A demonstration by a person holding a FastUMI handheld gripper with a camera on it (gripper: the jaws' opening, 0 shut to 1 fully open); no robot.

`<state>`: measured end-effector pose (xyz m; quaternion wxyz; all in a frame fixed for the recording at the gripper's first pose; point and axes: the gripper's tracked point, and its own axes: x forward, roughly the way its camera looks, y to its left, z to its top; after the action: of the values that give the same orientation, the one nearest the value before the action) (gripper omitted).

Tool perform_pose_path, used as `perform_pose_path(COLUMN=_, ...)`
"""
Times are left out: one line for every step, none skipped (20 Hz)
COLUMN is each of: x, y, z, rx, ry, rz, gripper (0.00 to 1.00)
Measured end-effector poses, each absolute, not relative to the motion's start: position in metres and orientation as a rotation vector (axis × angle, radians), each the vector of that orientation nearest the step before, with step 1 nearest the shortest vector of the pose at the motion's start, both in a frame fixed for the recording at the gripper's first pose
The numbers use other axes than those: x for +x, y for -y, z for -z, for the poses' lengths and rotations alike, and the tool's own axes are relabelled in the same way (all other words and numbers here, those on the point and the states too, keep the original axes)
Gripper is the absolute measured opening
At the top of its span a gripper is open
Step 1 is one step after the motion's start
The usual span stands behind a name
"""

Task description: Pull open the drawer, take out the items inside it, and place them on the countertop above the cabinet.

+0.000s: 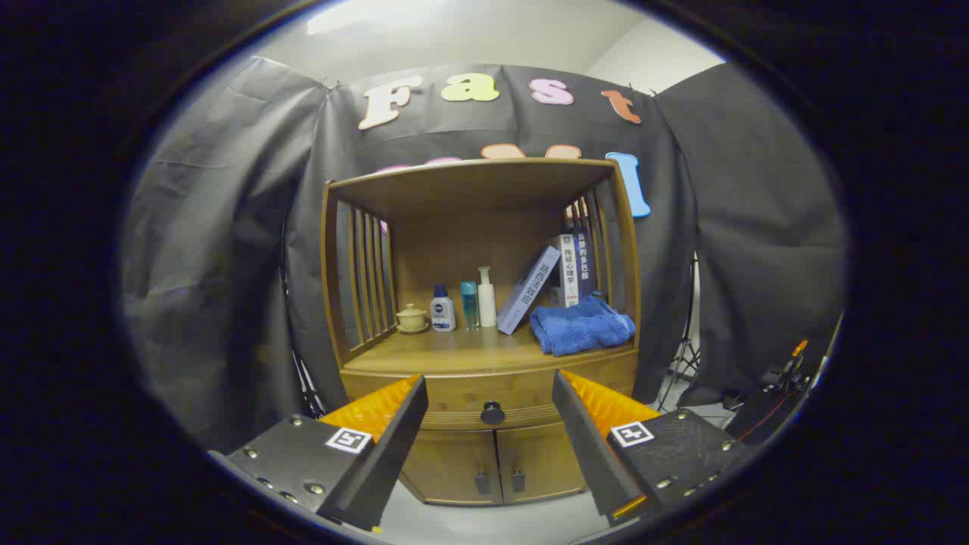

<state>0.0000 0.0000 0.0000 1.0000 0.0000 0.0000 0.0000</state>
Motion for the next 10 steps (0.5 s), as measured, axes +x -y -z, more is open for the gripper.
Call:
perform_pose_path(x=-0.001, y=0.003, z=-0.002, rx=-0.006, ry=0.002, rz=0.001, gripper=0.99)
perform_pose_path(x=-0.002, y=0.006, z=-0.004, rx=-0.014, ry=0.003, rz=0.004, gripper=0.99)
perform_pose_path(x=-0.002, y=0.009, z=-0.005, rx=-0.018, ry=0.006, rz=0.009, gripper=0.99)
perform_pose_path(x=-0.003, y=0.012, z=-0.007, rx=-0.013, ry=0.01, rz=0.011, gripper=0.99)
perform_pose_path(x=-0.003, y=0.013, z=-0.007, rx=-0.005, ry=0.014, rz=0.011, gripper=0.99)
perform_pose_path(x=-0.004, y=0.013, z=-0.008, rx=0.003, ry=0.018, rz=0.011, gripper=0.99)
perform_pose_path(x=-0.004, y=0.015, z=-0.007, rx=0.011, ry=0.017, rz=0.011, gripper=0.99)
perform_pose_path(x=-0.004, y=0.014, z=-0.006, rx=0.013, ry=0.017, rz=0.009, gripper=0.99)
perform_pose_path(x=-0.003, y=0.014, z=-0.006, rx=0.011, ry=0.018, rz=0.009, gripper=0.99)
perform_pose_path(x=-0.003, y=0.013, z=-0.005, rx=0.006, ry=0.018, rz=0.009, gripper=0.99)
